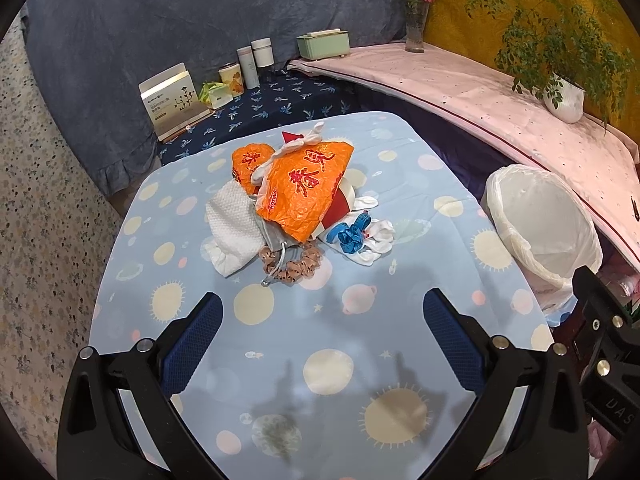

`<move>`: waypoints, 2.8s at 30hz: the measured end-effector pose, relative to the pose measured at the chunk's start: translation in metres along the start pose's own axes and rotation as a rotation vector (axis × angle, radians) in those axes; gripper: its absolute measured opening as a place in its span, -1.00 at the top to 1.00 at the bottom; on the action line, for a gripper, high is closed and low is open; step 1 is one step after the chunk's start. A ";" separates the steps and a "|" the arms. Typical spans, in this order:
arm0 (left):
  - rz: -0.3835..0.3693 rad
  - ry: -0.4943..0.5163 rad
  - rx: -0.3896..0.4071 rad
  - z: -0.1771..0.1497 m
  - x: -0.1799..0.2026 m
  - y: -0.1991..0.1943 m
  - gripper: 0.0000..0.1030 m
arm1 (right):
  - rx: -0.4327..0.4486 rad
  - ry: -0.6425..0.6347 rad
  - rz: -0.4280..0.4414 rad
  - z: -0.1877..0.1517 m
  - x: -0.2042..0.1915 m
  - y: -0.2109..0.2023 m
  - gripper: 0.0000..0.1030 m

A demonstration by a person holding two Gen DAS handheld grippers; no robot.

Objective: Collect trash

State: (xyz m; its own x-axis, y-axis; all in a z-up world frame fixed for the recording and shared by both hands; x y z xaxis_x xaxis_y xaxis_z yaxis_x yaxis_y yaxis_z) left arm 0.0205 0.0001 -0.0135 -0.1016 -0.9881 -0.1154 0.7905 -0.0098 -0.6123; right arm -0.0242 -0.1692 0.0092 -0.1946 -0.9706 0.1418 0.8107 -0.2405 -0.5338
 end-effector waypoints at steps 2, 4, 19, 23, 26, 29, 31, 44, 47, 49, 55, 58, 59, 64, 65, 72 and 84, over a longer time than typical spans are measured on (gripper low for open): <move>0.000 -0.001 0.000 0.000 0.000 -0.001 -0.86 | 0.000 -0.001 -0.002 0.000 0.000 -0.001 -0.87; 0.002 0.001 -0.001 0.000 0.001 -0.001 -0.86 | 0.001 0.000 -0.002 0.000 0.000 -0.001 -0.87; -0.008 0.007 0.008 0.000 0.001 -0.006 -0.86 | 0.000 0.004 -0.015 -0.002 0.004 -0.005 -0.87; -0.011 0.008 0.013 0.001 0.001 -0.007 -0.86 | 0.001 0.007 -0.018 -0.003 0.005 -0.007 -0.87; -0.013 0.010 0.018 0.002 0.002 -0.008 -0.86 | 0.001 0.009 -0.020 -0.004 0.005 -0.007 -0.87; -0.014 0.010 0.021 0.001 0.002 -0.009 -0.86 | 0.001 0.008 -0.021 -0.004 0.005 -0.008 -0.87; -0.014 0.009 0.022 0.001 0.003 -0.009 -0.86 | 0.002 0.009 -0.021 -0.004 0.006 -0.008 -0.87; -0.029 0.014 0.041 0.003 0.004 -0.013 -0.86 | 0.006 0.019 -0.037 -0.004 0.008 -0.012 -0.87; -0.034 0.016 0.043 0.003 0.004 -0.013 -0.86 | 0.003 0.019 -0.039 -0.005 0.008 -0.012 -0.87; -0.037 0.016 0.044 0.003 0.004 -0.013 -0.86 | 0.002 0.019 -0.040 -0.005 0.009 -0.012 -0.87; -0.044 0.018 0.050 0.002 0.005 -0.013 -0.86 | 0.003 0.020 -0.040 -0.005 0.008 -0.012 -0.87; -0.052 0.020 0.054 0.002 0.005 -0.013 -0.86 | 0.003 0.019 -0.041 -0.005 0.008 -0.012 -0.87; -0.055 0.020 0.057 0.001 0.005 -0.013 -0.86 | 0.003 0.020 -0.041 -0.005 0.008 -0.012 -0.87; -0.068 0.022 0.065 0.002 0.004 -0.013 -0.86 | 0.008 0.027 -0.049 -0.005 0.008 -0.014 -0.87; -0.073 0.022 0.067 0.002 0.004 -0.012 -0.86 | 0.010 0.029 -0.051 -0.005 0.008 -0.014 -0.87; -0.097 0.005 0.063 0.001 -0.003 -0.009 -0.86 | 0.028 0.049 -0.061 -0.002 0.004 -0.016 -0.87; -0.120 -0.050 0.099 0.002 -0.030 0.002 -0.86 | 0.073 0.051 -0.062 0.006 -0.016 -0.016 -0.87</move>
State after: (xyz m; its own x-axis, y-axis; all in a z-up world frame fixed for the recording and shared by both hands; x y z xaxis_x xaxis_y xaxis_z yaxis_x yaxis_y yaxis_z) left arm 0.0265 0.0295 -0.0097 -0.1708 -0.9853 -0.0060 0.8307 -0.1407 -0.5387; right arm -0.0310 -0.1497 0.0210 -0.2720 -0.9536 0.1292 0.8337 -0.3006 -0.4633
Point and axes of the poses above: each gripper's, at about its wrist camera, not at the fingertips, and y roughly the way its jaws point, x to its right, z to its top, the point moved 2 cm from there along y, roughly the way its jaws point, and after that the axes turned 11 degrees about x, right-handed, at the moved point
